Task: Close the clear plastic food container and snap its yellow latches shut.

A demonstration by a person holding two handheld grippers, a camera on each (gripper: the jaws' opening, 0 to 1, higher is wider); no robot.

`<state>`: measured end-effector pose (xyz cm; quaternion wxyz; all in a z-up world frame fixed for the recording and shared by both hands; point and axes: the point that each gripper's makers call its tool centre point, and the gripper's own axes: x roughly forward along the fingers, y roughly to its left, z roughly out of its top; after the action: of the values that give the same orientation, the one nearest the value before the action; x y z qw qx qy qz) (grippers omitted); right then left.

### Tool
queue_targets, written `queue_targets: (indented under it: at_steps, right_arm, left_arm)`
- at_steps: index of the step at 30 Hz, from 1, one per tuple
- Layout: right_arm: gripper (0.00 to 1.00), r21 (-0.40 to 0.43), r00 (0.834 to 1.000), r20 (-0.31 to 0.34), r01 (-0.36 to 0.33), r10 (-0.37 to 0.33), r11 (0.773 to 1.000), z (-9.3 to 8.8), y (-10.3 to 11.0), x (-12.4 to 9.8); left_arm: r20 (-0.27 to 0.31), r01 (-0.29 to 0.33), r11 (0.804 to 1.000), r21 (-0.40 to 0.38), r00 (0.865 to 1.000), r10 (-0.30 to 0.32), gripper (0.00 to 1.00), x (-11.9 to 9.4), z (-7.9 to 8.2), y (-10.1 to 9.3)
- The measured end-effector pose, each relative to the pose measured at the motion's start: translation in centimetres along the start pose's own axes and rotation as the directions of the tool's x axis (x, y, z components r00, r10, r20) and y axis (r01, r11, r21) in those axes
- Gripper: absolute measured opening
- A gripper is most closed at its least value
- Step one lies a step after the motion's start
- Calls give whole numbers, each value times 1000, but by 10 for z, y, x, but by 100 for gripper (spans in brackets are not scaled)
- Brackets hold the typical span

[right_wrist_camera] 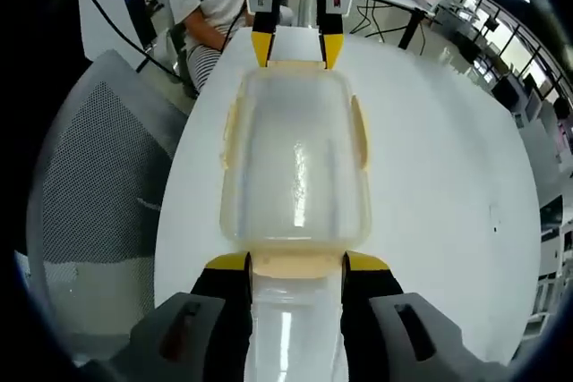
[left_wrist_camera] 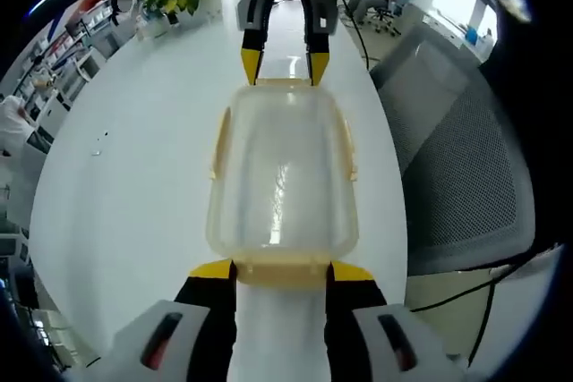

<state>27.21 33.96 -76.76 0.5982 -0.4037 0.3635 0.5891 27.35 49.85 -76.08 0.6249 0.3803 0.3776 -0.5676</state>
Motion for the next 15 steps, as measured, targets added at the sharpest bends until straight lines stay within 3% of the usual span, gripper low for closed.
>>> queue_targets:
  at_steps: [6,15]
  right_arm:
    - [35,-12,1000,-10,-5,4,1000,-6,2,-5]
    - [35,-23,999,-37,-2,2,1000,-25,-2,-13]
  left_arm:
    - [-17,-3,1000,-3,1000,3,33,5,7,-3]
    - [2,-15,1000,-9,1000,15,33,13,25,0]
